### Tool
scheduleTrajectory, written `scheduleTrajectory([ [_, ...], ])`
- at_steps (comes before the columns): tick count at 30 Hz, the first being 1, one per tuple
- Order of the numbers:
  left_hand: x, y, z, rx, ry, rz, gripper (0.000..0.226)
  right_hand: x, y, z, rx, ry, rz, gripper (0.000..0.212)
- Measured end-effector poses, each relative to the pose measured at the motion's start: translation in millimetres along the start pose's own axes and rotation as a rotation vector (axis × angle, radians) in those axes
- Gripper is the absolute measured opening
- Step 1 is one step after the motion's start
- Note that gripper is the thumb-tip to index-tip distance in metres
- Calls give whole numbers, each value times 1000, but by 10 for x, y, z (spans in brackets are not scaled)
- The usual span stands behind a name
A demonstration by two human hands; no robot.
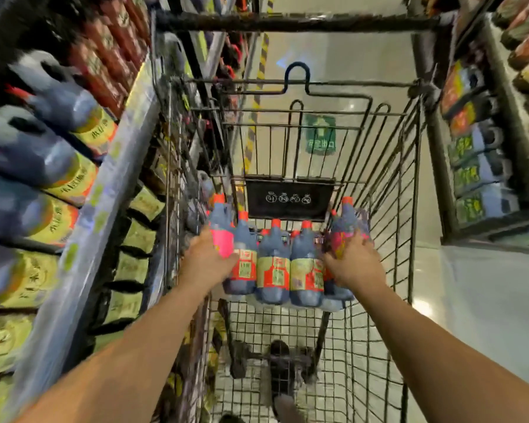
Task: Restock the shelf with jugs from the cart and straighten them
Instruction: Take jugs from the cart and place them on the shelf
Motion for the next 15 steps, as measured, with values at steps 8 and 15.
scheduleTrajectory([
  [8, -349, 433, 142, 187, 89, -26, 86, -219, 371, -67, -151, -89, -11, 103],
  [15, -549, 706, 101, 325, 250, -56, 114, -311, 581, -119, -213, -71, -15, 121],
])
Point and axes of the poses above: each hand's wrist, its own y-axis towards the middle knuckle, its own x-axis out of the back of the hand, z = x × y, the point moved 1 cm from there along y, towards the middle knuckle
